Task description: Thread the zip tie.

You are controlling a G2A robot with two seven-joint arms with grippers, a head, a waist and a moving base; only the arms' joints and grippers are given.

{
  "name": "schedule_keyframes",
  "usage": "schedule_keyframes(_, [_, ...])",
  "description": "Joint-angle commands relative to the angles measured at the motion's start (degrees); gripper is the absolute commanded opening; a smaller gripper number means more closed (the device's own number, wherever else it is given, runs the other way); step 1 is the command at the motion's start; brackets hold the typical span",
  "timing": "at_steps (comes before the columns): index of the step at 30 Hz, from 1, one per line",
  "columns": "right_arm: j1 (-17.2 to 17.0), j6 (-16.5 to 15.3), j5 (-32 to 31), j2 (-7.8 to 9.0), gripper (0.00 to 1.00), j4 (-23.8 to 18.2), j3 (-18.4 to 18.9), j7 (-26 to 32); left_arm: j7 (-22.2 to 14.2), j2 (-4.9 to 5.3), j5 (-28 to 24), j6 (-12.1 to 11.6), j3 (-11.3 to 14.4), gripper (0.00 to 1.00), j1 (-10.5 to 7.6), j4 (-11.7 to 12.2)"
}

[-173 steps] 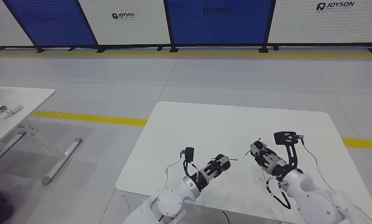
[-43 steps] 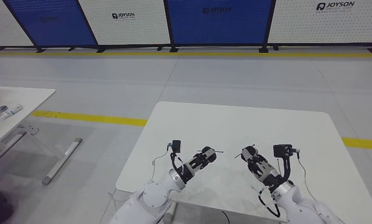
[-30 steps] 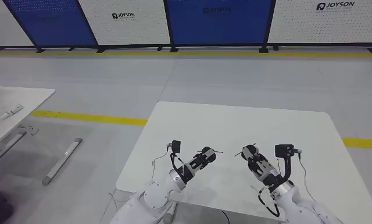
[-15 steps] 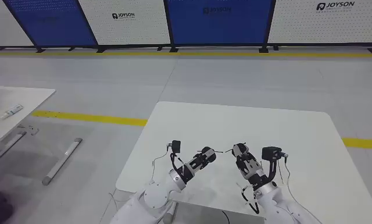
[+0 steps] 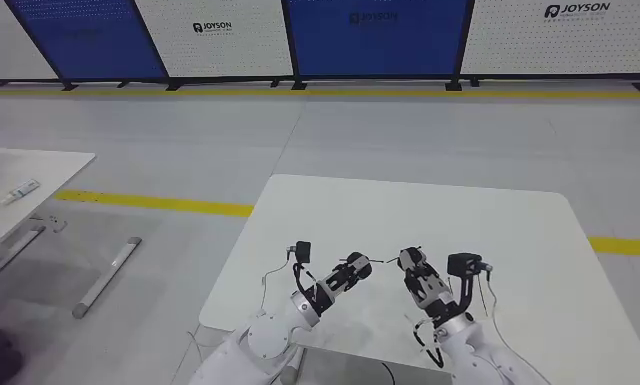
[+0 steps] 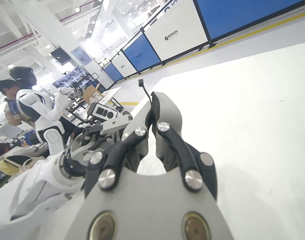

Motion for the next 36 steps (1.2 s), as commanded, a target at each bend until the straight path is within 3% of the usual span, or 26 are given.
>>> schedule_keyframes(1, [0.1,0.1,-0.4,-0.23,0.0,0.2,0.0,-0.1,0.0,0.0,0.0,0.0,0.0,0.0,0.0,0.0])
schedule_keyframes(36, [-1.2,-0.4,-3.6,-3.21,0.0,1.2,1.5,1.5,0.0,0.0,0.0,0.0,0.0,0.0,0.0,0.0])
